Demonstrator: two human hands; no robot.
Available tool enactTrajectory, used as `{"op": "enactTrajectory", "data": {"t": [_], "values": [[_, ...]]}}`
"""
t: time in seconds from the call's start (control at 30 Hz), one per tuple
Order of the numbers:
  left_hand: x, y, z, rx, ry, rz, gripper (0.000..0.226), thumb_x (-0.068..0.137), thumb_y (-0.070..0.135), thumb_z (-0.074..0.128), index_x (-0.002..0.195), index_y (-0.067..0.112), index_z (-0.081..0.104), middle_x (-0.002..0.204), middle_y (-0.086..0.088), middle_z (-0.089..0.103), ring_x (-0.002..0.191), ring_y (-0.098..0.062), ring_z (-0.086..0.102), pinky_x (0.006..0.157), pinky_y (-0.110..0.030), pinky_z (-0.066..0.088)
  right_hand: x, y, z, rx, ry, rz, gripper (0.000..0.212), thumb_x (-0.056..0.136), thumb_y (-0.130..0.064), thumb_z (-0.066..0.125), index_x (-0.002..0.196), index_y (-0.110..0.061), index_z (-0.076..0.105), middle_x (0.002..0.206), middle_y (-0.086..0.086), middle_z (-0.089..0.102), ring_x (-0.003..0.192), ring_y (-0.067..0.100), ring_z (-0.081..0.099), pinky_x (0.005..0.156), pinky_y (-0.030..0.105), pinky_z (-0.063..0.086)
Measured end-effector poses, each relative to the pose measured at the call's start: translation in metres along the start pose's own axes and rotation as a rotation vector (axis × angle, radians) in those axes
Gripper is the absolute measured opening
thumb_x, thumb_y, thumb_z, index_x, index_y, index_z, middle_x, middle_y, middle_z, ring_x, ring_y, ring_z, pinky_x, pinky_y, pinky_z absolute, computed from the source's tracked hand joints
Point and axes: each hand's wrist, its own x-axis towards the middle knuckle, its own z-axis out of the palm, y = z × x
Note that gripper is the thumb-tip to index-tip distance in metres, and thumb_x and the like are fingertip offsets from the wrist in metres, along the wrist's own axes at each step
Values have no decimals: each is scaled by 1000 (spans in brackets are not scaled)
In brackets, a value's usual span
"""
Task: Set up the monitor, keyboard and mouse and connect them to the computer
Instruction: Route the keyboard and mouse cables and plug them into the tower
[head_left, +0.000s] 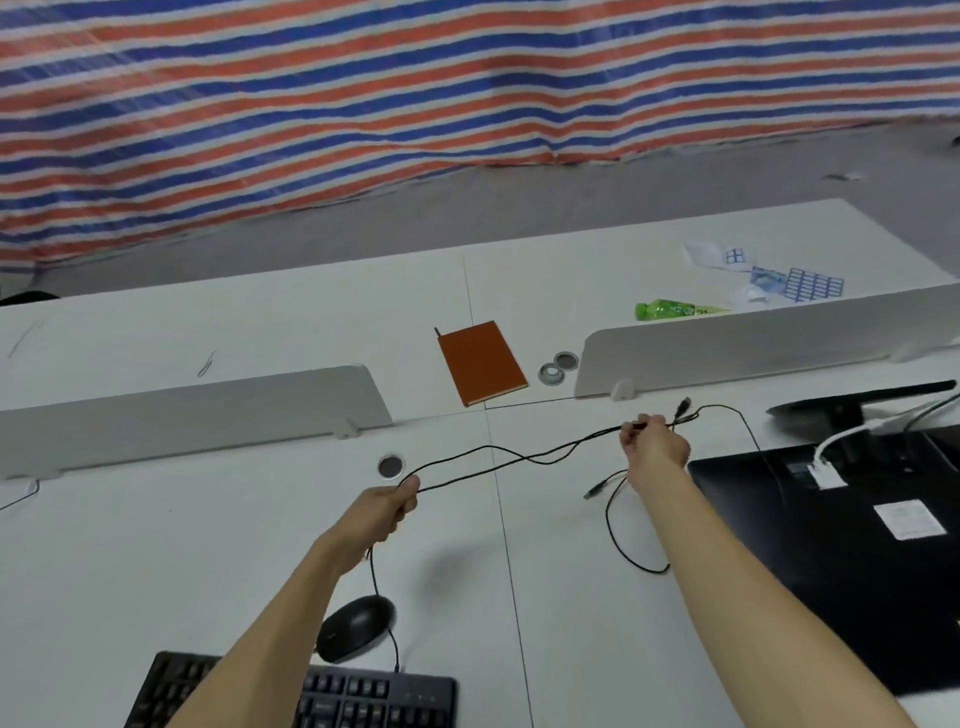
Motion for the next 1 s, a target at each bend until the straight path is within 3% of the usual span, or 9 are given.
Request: {"op": "enactTrajectory", "data": {"t": [0.13,0.2,0.3,0.4,0.5,0.57,0.73,0.87,1.0], "values": [[5,-8,1,58,9,-66,41,99,50,52,74,18,49,65,5,38,54,-12,28,52,-24,22,2,16,-12,-19,32,42,28,101,-15,43,76,-8,53,73,5,52,52,14,49,40,18,44],[6,-8,1,6,-24,-107,40,100,47,52,72,19,45,61,5,34,51,-13,24,50,-24,19,-5,28,-18,-123,6,143,22,101,-27,53,91,-8,54,89,6,51,61,17,53,55,21,55],[6,5,8,29,-130,-91,39,101,43,50,72,19,40,59,5,31,50,-13,21,49,-26,18,-28,63,-23,-438,-157,380,56,86,-56,69,115,-12,50,104,7,50,72,23,59,62,31,56],[4,18,29,306,-253,-37,39,102,46,47,75,17,47,64,3,39,51,-13,29,47,-22,25,-69,97,-18,-744,-518,611,93,69,-81,65,116,0,65,106,9,73,88,27,69,72,34,53],[-3,18,48,407,-356,10,33,103,47,44,85,22,58,71,6,48,60,-13,36,53,-21,31,-105,117,-1,-864,-682,624,64,84,-66,63,106,-7,73,94,5,77,95,24,70,84,36,51],[-10,12,48,421,-341,69,30,103,47,44,90,25,61,74,9,53,66,-11,44,60,-21,37,-113,129,7,-686,-577,517,31,99,-34,57,89,-6,65,77,6,72,77,27,66,77,36,52],[-24,-55,15,506,-50,52,41,93,56,56,69,22,55,63,11,59,64,-11,54,62,-27,39,-89,129,8,-122,-237,360,33,99,2,28,71,-10,40,54,9,38,48,21,37,62,38,48],[-42,-124,-1,773,-7,-14,43,89,67,49,81,27,63,72,11,65,78,-13,62,73,-29,45,-65,140,-19,-385,-117,276,30,100,-13,27,71,-16,32,54,0,29,32,12,23,35,18,22],[-52,-165,2,886,31,102,37,94,61,47,84,27,58,84,9,62,95,-19,57,77,-34,39,-57,168,-54,-772,-21,111,46,101,-47,38,68,-15,38,61,3,36,48,18,30,39,22,27]]}}
